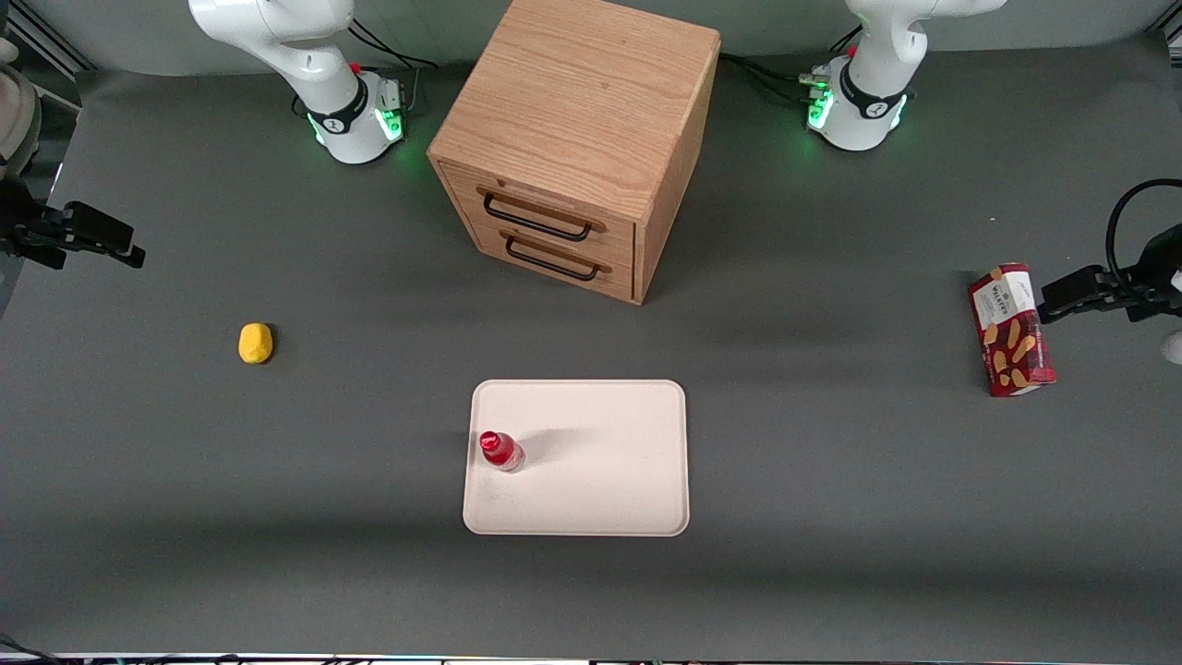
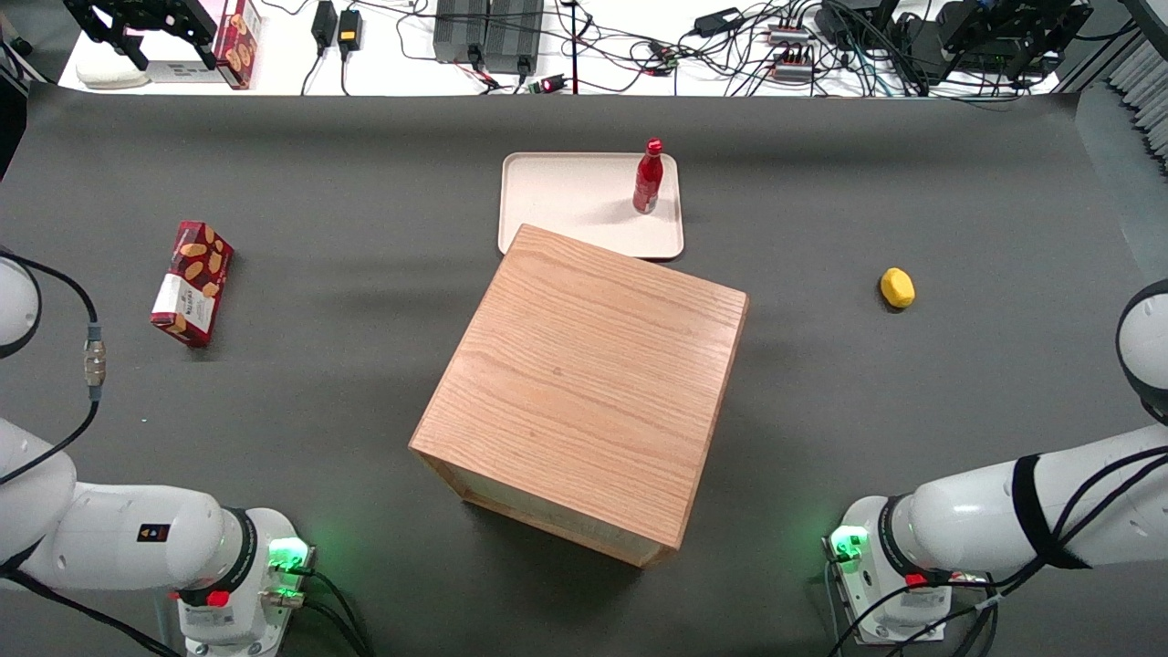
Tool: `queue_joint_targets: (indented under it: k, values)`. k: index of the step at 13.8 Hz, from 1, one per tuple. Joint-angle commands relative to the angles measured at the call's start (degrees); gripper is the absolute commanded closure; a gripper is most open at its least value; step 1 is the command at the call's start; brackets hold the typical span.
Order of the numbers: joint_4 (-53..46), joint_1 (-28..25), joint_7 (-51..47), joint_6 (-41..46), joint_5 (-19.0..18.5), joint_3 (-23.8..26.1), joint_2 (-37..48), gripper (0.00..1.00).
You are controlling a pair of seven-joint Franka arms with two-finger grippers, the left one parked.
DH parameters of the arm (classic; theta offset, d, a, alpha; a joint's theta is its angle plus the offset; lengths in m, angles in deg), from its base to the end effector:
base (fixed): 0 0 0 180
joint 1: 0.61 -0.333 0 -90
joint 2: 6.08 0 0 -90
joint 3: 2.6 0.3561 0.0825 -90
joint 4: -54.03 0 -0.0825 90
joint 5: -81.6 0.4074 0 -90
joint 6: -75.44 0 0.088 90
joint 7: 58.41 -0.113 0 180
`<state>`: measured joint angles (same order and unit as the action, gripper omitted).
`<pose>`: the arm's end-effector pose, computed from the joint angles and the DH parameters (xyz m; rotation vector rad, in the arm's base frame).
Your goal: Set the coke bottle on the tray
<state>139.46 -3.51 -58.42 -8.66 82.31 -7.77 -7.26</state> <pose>0.5742 -0.0206 0.6771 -3.1289 0.0607 0.0681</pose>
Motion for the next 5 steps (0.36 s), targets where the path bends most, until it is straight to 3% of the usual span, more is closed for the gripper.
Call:
queue_joint_targets:
  k: [1, 5]
  values:
    - [-0.18, -0.71, 1.07, -0.45, 0.96, -0.89, 0.04, 0.00]
    - [-0.18, -0.80, 0.54, 0.08, 1.05, -0.80, 0.21, 0.00]
